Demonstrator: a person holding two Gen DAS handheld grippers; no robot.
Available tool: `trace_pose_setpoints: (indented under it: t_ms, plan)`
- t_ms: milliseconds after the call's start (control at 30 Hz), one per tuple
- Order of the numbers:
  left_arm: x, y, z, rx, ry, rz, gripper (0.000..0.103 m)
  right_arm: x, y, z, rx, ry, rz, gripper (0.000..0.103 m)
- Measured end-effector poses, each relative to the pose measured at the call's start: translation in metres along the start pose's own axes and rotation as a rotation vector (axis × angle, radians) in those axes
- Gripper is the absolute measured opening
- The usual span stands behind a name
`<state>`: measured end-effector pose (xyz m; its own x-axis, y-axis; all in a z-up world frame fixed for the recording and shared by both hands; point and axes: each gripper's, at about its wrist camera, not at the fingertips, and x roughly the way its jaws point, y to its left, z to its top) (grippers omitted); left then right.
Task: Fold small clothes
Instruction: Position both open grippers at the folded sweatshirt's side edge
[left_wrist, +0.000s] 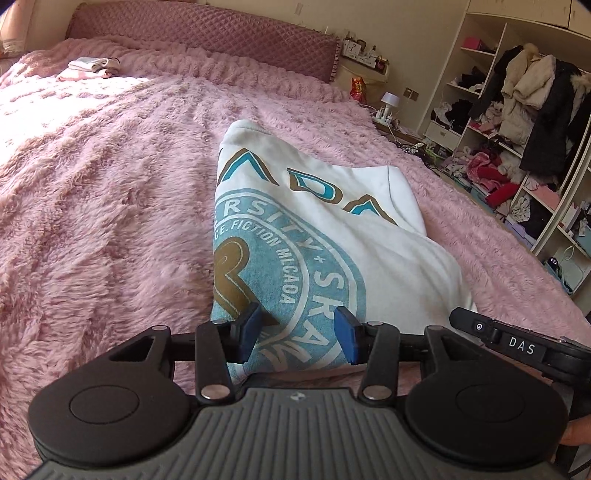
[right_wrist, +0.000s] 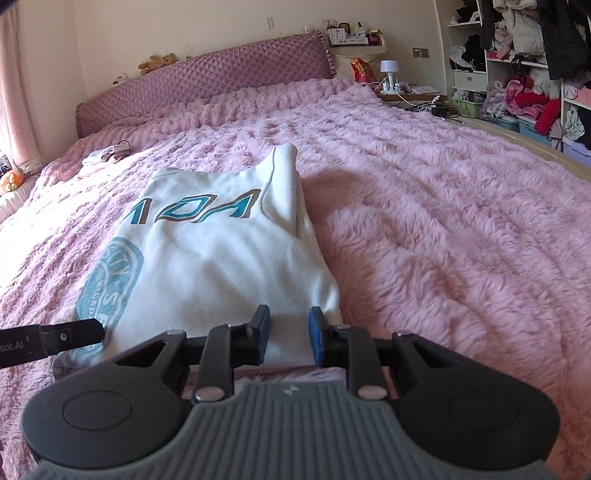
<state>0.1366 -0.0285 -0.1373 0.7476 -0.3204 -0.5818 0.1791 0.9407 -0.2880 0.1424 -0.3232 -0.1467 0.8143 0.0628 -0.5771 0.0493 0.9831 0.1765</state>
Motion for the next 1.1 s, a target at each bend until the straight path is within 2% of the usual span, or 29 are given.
trace_pose_setpoints:
  t_ms: [67,100,200,300,400,500,600,667,700,767,867,900,933,1033,1100]
  plan:
    - [-0.006,-0.004,0.002,0.010,-0.019,-0.001,0.054,-0.003,0.000,0.005,-0.006,-0.003,0.010,0.016]
    - [-0.009,-0.004,0.003,0.007,-0.031,-0.009,0.055,-0.008,-0.001,0.010,0.008,-0.034,0.033,0.019]
    - [-0.014,-0.006,0.010,-0.008,-0.074,-0.048,0.059,-0.009,-0.006,0.040,0.003,-0.160,0.088,0.037]
    - [-0.008,-0.008,0.013,-0.022,-0.080,-0.064,0.062,0.021,-0.011,0.080,-0.041,-0.228,0.117,0.038]
    - [0.004,-0.006,0.009,-0.052,-0.048,-0.062,0.063,0.071,-0.018,0.115,-0.034,-0.201,0.150,0.038]
    - [0.008,-0.004,0.003,-0.061,-0.050,-0.063,0.064,0.117,-0.019,0.136,-0.033,-0.099,0.153,0.038]
    - [0.010,-0.005,-0.001,-0.045,-0.055,-0.076,0.076,0.142,-0.015,0.143,-0.027,-0.062,0.145,0.038]
    - [0.011,-0.006,-0.003,-0.039,-0.059,-0.087,0.084,0.156,-0.009,0.145,-0.039,-0.024,0.145,0.032]
    - [0.011,-0.008,-0.005,-0.039,-0.064,-0.092,0.086,0.162,-0.006,0.142,-0.053,-0.003,0.134,0.018]
    - [0.012,-0.009,-0.006,-0.041,-0.074,-0.092,0.089,0.161,-0.003,0.141,-0.081,-0.025,0.137,0.009]
    - [0.012,-0.010,-0.008,-0.049,-0.084,-0.092,0.089,0.152,0.002,0.146,-0.121,-0.089,0.133,0.005]
    - [0.012,-0.010,-0.009,-0.053,-0.086,-0.091,0.089,0.149,0.003,0.149,-0.135,-0.116,0.122,0.000]
    - [0.012,-0.010,-0.009,-0.054,-0.086,-0.094,0.089,0.150,0.003,0.153,-0.146,-0.129,0.096,0.000]
    - [0.013,-0.013,-0.011,-0.040,-0.091,-0.084,0.089,0.175,-0.004,0.153,-0.122,-0.034,0.087,0.000]
    - [0.015,-0.016,-0.011,-0.026,-0.086,-0.076,0.091,0.187,-0.004,0.143,-0.184,-0.013,0.058,0.000]
